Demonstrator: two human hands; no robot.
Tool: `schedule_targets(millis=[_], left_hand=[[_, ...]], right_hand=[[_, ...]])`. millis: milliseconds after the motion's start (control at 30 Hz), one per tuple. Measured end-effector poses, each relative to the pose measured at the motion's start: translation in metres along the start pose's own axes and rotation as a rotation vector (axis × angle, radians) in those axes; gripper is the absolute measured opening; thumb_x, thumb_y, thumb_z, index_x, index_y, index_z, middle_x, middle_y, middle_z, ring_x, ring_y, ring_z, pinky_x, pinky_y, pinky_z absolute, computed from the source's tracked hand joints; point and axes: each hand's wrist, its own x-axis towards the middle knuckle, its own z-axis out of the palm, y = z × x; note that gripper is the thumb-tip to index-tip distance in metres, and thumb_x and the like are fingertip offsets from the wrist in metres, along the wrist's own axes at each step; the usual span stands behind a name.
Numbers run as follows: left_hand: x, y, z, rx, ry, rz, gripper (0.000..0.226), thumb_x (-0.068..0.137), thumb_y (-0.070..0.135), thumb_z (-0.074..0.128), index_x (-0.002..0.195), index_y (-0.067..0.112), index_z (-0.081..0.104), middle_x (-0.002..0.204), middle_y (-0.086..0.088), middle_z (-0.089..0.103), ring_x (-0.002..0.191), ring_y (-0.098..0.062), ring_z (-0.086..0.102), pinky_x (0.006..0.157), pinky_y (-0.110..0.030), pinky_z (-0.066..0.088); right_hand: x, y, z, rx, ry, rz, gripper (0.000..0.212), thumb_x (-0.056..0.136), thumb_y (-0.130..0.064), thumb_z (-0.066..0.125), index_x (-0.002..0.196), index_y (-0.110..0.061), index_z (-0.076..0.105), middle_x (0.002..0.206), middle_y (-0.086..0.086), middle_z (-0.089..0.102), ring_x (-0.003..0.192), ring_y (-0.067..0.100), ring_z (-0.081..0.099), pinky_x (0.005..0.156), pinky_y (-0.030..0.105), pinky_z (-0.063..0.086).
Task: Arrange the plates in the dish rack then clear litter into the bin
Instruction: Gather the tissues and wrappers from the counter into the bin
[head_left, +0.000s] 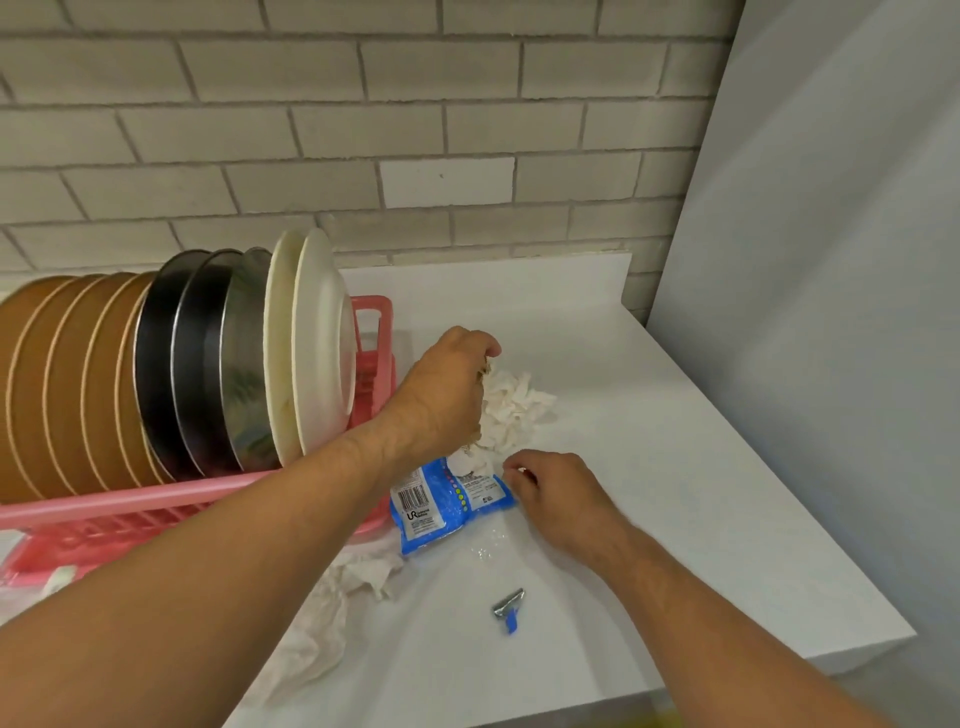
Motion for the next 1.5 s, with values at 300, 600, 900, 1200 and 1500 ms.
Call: schedule_targets(millis=[300, 600, 900, 1200, 1500], left_hand=[[-0.011, -0.011, -0.013, -0.188, 0.085, -0.026, 0.024, 0.092, 0.038, 0.058, 0.107, 0.019, 0.062, 0.088, 0.002, 0.062, 0.072, -0.016, 0.062, 0.064, -0.022, 0.052], [-0.032, -0.017, -0.005, 0.106, -0.104, -0.140, 0.036, 0.094, 0.014, 0.051, 0.128, 0.025, 0.054, 0.107, -0.005, 0.063, 0.083, -0.017, 0.059, 0.072, -0.027, 0.052], [-0.034, -0.002, 0.014, 0.160, -0.215, -0.091, 0.025, 0.096, 0.037, 0.050, 0.112, 0.019, 0.056, 0.106, -0.001, 0.061, 0.092, -0.020, 0.057, 0.077, -0.031, 0.048], [-0.056, -0.010, 0.050, 0.401, -0.421, -0.079, 0.020, 0.089, 0.002, 0.046, 0.101, 0.015, 0.055, 0.106, -0.006, 0.058, 0.090, -0.021, 0.056, 0.071, -0.031, 0.047], [-0.104, 0.000, 0.056, 0.298, -0.725, 0.099, 0.043, 0.077, 0.062, 0.063, 0.098, 0.025, 0.053, 0.096, 0.001, 0.059, 0.087, -0.023, 0.056, 0.076, -0.036, 0.050]], right_hand=[[0.015, -0.033, 0.018, -0.067, -0.066, -0.029, 0.049, 0.089, -0.061, 0.048, 0.130, -0.035, 0.049, 0.097, -0.006, 0.067, 0.093, 0.020, 0.063, 0.079, 0.035, 0.052], [0.017, -0.019, -0.007, 0.155, 0.130, -0.013, 0.027, 0.086, -0.048, 0.065, 0.090, -0.024, 0.053, 0.073, -0.006, 0.057, 0.064, 0.010, 0.052, 0.057, 0.025, 0.040], [0.000, 0.007, -0.028, 0.137, 0.065, 0.086, 0.024, 0.096, -0.041, 0.052, 0.110, -0.022, 0.049, 0.086, -0.002, 0.057, 0.077, 0.016, 0.058, 0.075, 0.028, 0.047], [-0.021, 0.021, -0.032, 0.229, -0.025, 0.188, 0.018, 0.099, -0.027, 0.043, 0.098, -0.014, 0.056, 0.087, 0.007, 0.067, 0.053, 0.015, 0.064, 0.054, 0.026, 0.052], [-0.033, 0.022, -0.031, 0.155, 0.173, 0.184, 0.023, 0.089, -0.038, 0.065, 0.082, -0.019, 0.055, 0.078, -0.003, 0.057, 0.065, 0.008, 0.049, 0.053, 0.019, 0.036]])
